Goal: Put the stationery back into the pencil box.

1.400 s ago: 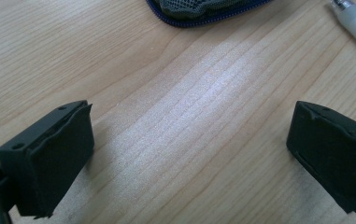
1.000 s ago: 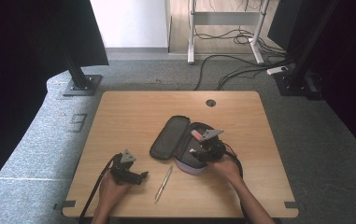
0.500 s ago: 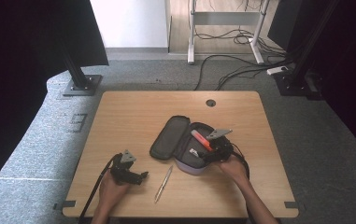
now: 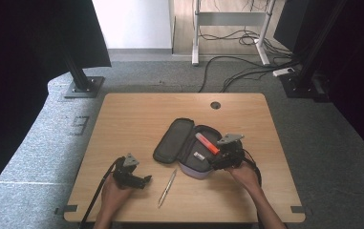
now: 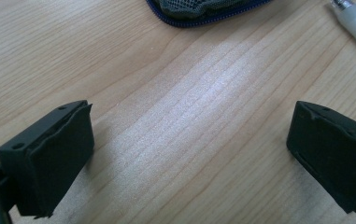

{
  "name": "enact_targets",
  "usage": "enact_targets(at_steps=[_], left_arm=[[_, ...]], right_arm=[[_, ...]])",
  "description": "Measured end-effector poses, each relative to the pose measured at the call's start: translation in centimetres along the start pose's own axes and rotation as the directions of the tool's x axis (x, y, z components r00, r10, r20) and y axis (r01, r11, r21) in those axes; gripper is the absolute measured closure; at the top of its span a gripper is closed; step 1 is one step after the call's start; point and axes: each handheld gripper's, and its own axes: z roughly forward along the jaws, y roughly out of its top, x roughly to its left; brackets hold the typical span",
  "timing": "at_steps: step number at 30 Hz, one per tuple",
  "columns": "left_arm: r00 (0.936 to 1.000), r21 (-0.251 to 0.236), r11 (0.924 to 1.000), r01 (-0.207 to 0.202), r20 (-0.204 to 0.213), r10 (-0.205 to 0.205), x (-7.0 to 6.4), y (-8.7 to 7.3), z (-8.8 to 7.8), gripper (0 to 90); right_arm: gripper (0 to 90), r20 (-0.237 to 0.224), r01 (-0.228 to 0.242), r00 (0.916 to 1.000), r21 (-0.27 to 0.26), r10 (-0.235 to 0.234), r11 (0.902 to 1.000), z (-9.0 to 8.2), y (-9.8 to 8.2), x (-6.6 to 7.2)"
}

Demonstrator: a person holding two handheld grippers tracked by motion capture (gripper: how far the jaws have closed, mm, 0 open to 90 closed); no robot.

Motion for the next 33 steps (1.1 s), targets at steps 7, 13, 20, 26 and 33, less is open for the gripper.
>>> enact_targets(at_steps=[7,13,20,26,33], left_arm=[[1.0,0.0,1.0,0.001,-0.001,-0.001,0.0,0.0,0.0,0.6],[1.0,0.0,1.0,0.0,-0.001,0.0,0.0,0.0,0.0,0.6],[1.0,0.0,1.0,0.0,0.0,0.0,0.0,0.0,0.0,0.6],[1.0,0.0,1.0,0.0,-0.001,0.0,0.0,0.0,0.0,0.7],[1.0,0.001,1.0,-0.003,0.001,0.003,0.0,0.0,0.0,0.6]], right_arm=[[0.0,0.01,-0.005,0.9999,0.001,0.005,1.0,-0.6,-0.9,-0.4],[0.0,0.026,-0.01,0.9996,0.002,0.01,0.9999,-1.0,-1.8,-0.9],[0.0,0.035,-0.038,0.9987,-0.01,0.038,0.9992,-1.9,-2.9,-1.5],[0.0,0.042,-0.051,0.9978,-0.014,0.052,0.9986,-2.3,-3.9,-1.6],[0.0,0.054,-0.072,0.996,0.001,0.071,0.9974,-2.5,-5.6,-2.0]])
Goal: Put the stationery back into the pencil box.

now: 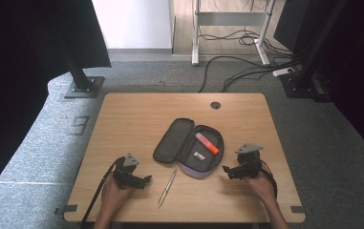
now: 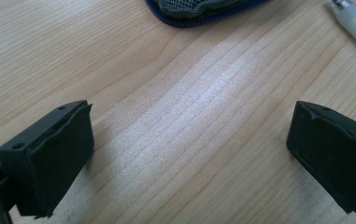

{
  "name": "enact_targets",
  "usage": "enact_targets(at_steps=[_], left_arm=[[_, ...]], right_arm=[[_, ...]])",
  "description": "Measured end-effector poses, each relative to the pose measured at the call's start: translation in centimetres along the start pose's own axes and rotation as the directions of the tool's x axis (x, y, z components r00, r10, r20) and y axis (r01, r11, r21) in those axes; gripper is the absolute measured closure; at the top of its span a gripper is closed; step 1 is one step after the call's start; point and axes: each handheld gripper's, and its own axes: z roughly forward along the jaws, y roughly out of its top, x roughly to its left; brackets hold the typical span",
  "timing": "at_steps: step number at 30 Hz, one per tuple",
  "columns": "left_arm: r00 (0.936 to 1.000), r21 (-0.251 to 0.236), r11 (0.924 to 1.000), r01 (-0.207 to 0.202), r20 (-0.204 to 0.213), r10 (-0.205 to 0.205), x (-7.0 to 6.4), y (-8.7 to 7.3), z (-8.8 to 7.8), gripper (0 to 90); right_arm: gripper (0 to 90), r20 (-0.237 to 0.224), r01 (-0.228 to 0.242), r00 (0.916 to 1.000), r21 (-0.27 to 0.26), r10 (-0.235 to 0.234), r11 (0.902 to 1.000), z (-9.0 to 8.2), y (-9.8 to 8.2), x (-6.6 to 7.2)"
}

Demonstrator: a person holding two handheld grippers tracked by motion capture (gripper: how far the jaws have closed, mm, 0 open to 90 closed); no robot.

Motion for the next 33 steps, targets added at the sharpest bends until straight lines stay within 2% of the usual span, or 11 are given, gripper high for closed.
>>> enact_targets(at_steps=[7,12,19,23,27,31,33], left_arm=[[1.0,0.0,1.0,0.005,-0.005,-0.005,-0.1,0.0,0.0,0.3],[1.0,-0.003,1.0,0.002,0.0,-0.002,-0.2,-0.1,-0.1,1.1],[1.0,-0.003,1.0,0.001,0.001,-0.001,-0.2,-0.1,-0.1,1.1],[1.0,-0.007,1.0,0.002,-0.001,-0.002,-0.3,-0.2,-0.2,2.0],[1.0,-0.001,1.0,0.005,-0.005,-0.005,-0.5,-0.1,-0.3,4.9],[0.9984,0.002,1.0,-0.01,-0.055,0.01,-0.8,0.0,-0.7,6.3],[0.9992,-0.006,1.0,-0.003,-0.041,0.003,-0.9,0.1,-0.9,6.6]], right_arm=[[0.0,0.013,-0.038,0.9992,-0.005,0.038,0.9993,-0.3,-1.6,-0.6],[0.0,0.022,-0.052,0.9984,0.013,0.052,0.9986,-0.1,-2.8,-0.9],[0.0,0.006,-0.062,0.9981,0.026,0.062,0.9977,0.5,-3.9,-1.0],[0.0,0.006,-0.064,0.9979,0.004,0.064,0.9979,0.5,-4.1,-1.0],[0.0,0.006,-0.062,0.9981,0.004,0.062,0.9981,0.5,-4.2,-1.0],[0.0,0.006,-0.062,0.9981,0.004,0.062,0.9981,0.5,-4.2,-1.0],[0.0,0.006,-0.062,0.998,0.004,0.062,0.9981,0.5,-4.2,-1.0]])
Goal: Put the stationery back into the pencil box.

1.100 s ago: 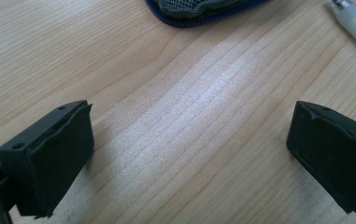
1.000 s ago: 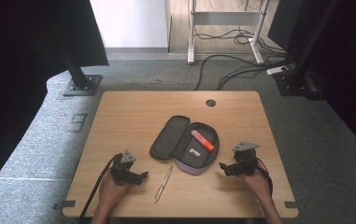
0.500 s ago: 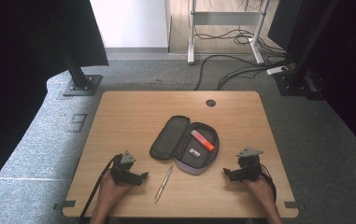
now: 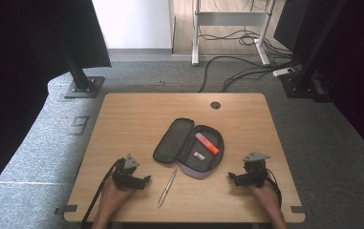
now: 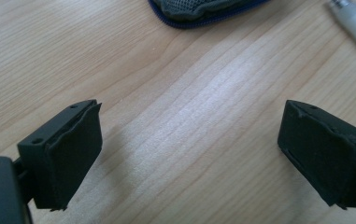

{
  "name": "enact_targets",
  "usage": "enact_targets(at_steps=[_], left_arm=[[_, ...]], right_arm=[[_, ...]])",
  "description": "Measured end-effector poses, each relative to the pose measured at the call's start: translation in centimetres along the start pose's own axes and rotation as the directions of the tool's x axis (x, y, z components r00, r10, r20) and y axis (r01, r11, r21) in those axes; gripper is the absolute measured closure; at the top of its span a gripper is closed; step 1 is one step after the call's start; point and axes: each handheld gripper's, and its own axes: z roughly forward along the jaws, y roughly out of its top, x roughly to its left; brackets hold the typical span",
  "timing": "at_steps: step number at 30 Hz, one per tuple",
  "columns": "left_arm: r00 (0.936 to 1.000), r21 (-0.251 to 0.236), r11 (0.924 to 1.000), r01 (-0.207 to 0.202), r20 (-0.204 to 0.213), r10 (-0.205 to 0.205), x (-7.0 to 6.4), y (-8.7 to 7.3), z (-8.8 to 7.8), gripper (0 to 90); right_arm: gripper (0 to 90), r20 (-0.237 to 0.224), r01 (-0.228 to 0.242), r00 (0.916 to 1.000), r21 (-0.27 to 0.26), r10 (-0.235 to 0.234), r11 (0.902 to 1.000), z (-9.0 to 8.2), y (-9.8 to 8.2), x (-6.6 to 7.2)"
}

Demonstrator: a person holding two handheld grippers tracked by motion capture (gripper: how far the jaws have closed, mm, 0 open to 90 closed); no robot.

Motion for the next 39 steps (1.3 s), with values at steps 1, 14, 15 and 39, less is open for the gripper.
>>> enact_targets(at_steps=[1,14,15,39], left_arm=[[0.9999,-0.006,1.0,0.006,0.009,-0.006,0.0,0.0,-0.1,7.5],[0.9982,-0.034,0.9993,-0.017,0.056,0.018,-1.7,1.2,-1.0,14.0],[0.9979,-0.034,0.9992,-0.022,0.061,0.024,-1.9,1.3,-1.0,14.3],[0.9837,-0.051,0.994,-0.097,0.147,0.103,-5.6,2.7,-0.7,32.1]], right_arm=[[0.0,0.0,0.0,1.0,0.0,0.0,1.0,0.0,0.0,0.0],[0.0,0.0,0.0,1.0,0.0,0.0,1.0,0.0,0.0,0.0],[0.0,0.0,0.0,1.0,0.0,0.0,1.0,0.0,0.0,0.0],[0.0,0.0,0.0,1.0,0.0,0.0,1.0,0.0,0.0,0.0]])
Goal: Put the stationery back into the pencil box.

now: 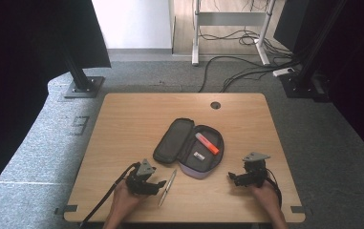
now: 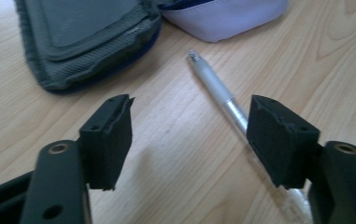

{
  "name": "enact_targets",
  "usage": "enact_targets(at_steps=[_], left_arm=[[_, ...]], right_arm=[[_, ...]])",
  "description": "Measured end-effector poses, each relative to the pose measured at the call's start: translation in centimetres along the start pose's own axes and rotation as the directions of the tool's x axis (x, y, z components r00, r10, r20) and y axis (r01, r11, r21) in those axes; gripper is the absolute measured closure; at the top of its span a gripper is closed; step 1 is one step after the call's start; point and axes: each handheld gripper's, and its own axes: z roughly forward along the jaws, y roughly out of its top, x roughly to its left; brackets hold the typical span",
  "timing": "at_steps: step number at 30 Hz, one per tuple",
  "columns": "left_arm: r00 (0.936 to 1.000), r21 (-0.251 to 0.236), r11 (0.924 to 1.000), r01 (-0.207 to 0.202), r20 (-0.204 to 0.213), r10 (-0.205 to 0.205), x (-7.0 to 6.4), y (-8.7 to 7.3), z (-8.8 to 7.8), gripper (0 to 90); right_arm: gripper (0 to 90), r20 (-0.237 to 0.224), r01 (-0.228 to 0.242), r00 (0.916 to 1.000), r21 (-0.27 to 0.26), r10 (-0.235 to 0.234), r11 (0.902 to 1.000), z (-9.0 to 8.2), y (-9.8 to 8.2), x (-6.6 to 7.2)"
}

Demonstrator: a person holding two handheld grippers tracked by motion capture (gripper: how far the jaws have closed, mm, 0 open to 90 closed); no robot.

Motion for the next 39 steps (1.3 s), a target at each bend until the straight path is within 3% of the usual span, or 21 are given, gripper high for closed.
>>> enact_targets(at_steps=[17,24,28,33,39], left_arm=[[0.9974,0.011,0.9991,-0.041,0.06,0.04,-1.9,0.5,1.3,53.7],[0.9971,0.035,0.9977,-0.059,0.051,0.057,-2.3,0.2,2.1,58.2],[0.9966,0.046,0.9957,-0.08,0.024,0.079,-2.5,0.0,2.4,60.8],[0.996,0.054,0.9946,-0.089,-0.007,0.089,-2.5,-0.1,2.5,68.1],[0.9955,0.05,0.9942,-0.095,0.004,0.095,-2.4,-0.2,2.5,78.8]], right_arm=[[0.0,0.0,0.0,1.0,0.0,0.0,1.0,0.0,0.0,0.0],[0.0,-0.003,0.001,1.0,0.0,-0.001,1.0,0.0,0.0,0.0],[0.0,-0.006,0.005,1.0,0.0,-0.005,1.0,0.0,0.0,0.0],[0.0,-0.008,0.007,0.9999,0.0,-0.007,1.0,0.0,0.0,0.0],[0.0,-0.008,0.007,0.9999,0.0,-0.007,1.0,0.0,0.0,0.0]])
